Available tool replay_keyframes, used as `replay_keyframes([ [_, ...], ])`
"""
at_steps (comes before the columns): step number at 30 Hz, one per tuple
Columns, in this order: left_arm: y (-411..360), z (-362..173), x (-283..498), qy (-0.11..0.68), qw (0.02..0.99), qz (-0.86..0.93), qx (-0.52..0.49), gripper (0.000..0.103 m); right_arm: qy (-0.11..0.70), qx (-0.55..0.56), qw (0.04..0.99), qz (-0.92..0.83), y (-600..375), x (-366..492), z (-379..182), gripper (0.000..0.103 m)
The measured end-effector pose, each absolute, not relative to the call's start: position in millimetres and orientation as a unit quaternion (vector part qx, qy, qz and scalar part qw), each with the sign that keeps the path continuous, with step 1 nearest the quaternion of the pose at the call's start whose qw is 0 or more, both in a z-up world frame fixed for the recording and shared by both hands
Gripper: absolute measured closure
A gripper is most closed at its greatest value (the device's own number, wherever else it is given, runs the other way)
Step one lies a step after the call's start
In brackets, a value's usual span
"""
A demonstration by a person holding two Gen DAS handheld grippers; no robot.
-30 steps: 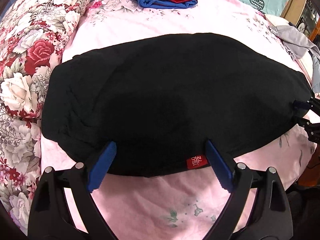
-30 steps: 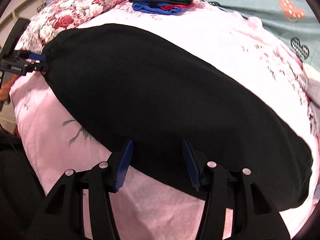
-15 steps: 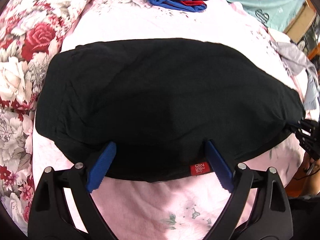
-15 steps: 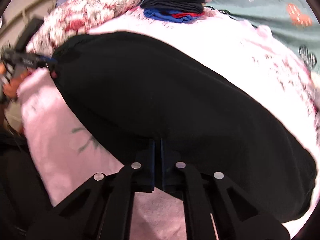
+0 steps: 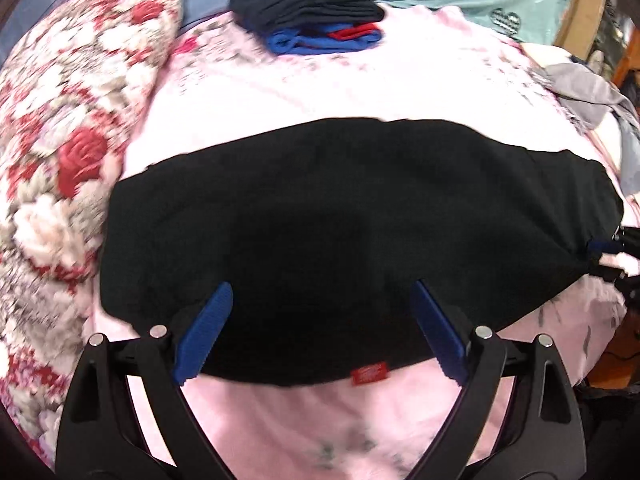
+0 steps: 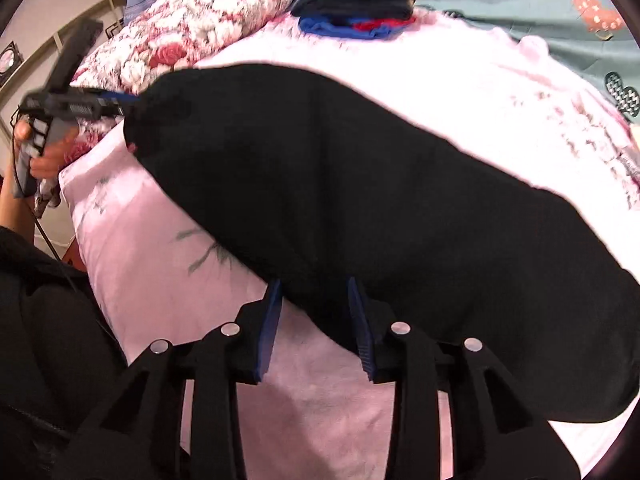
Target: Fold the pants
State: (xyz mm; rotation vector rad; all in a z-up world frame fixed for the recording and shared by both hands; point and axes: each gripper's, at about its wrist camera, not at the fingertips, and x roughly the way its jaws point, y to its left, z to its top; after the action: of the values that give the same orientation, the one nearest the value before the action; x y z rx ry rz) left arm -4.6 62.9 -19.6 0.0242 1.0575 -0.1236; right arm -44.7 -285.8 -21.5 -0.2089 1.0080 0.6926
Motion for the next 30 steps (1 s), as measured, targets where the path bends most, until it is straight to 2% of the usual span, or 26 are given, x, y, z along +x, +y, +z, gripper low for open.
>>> replay_keyframes([
  [4,56.8,-41.6,5.6,0.533,0.844,-0.054,0.030,0.011,0.469,-0.031,0.846,0.253,-342.3,-29.3,-9.3,0.068],
  [7,67.2,-56.8,8.0,0.554,0.831,-0.045,0.017,0.009,0.487,0.066,0.851,0.186,-395.3,-16.1,-22.7,0.068],
  [9,72.1,-57.7,4.8,0.555,0.830,-0.047,0.014,0.009,0.519,0.091,0.837,0.147,-418.8,-11.6,-43.5,0.069],
  [10,74.4,-57.7,4.1,0.557,0.829,-0.047,0.014,0.009,0.519,0.097,0.838,0.137,-428.0,-11.9,-46.4,0.092],
  [11,77.3,-57.0,3.0,0.558,0.828,-0.046,0.013,0.009,0.519,0.105,0.840,0.116,-441.5,-11.7,-44.6,0.095],
  [15,85.9,-45.6,-1.1,0.563,0.826,-0.035,0.012,0.009,0.502,0.098,0.857,-0.069,-490.7,-11.6,-30.7,0.091],
  [18,85.3,-17.1,-0.9,0.526,0.849,-0.060,-0.001,0.011,0.472,0.108,0.875,0.001,-460.3,-7.4,-9.8,0.087],
  [21,79.4,-0.4,5.4,0.496,0.865,-0.076,-0.007,0.008,0.448,0.061,0.885,0.113,-384.2,15.8,8.4,0.056],
  [27,68.9,-6.9,48.2,0.498,0.865,-0.047,-0.027,0.008,0.440,0.000,0.858,0.265,-243.5,94.5,7.4,0.054],
  [30,78.5,-8.1,52.5,0.500,0.864,-0.033,-0.045,0.008,0.443,-0.021,0.843,0.303,-190.7,130.4,-6.6,0.061],
])
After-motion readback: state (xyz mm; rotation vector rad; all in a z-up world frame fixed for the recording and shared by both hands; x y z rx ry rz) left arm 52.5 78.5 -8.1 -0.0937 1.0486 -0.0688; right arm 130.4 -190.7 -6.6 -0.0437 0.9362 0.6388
